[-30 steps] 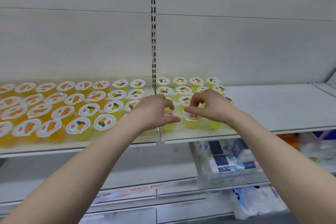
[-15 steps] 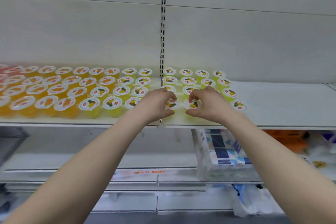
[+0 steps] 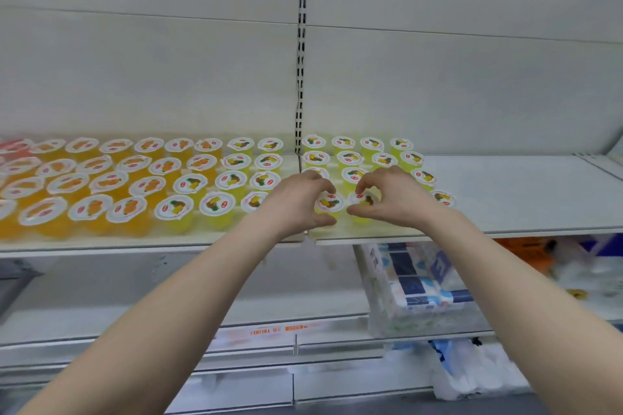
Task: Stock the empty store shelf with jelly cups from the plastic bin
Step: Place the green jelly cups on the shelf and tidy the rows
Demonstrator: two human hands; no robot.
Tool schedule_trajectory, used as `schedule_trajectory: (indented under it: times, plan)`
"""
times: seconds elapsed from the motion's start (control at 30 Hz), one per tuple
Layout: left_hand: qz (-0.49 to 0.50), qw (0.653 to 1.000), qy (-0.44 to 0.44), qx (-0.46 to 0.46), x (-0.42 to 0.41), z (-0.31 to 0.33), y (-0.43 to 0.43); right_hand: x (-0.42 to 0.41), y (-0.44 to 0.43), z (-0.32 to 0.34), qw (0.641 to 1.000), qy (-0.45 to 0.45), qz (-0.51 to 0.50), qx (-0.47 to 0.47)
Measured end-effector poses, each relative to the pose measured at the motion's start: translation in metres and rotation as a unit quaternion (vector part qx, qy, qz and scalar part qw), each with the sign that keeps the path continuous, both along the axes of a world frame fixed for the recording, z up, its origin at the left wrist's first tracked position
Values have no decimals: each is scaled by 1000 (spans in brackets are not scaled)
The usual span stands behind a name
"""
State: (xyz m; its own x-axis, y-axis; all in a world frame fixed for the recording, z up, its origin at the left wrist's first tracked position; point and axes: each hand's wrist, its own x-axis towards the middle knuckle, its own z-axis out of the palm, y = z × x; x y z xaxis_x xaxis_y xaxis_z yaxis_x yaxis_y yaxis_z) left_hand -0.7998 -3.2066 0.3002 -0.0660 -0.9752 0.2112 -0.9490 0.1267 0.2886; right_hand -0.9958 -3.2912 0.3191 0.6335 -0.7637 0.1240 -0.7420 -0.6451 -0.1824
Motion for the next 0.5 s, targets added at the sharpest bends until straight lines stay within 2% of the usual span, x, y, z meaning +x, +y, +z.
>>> schedule_trajectory:
  times: [0.2, 0.5]
  plan:
    - [18, 999, -22, -43, 50, 16, 13, 29, -3, 14, 996, -79, -30, -25]
    - [42, 999, -18, -17, 101, 5, 35, 105, -11, -13, 995, -8, -101, -16]
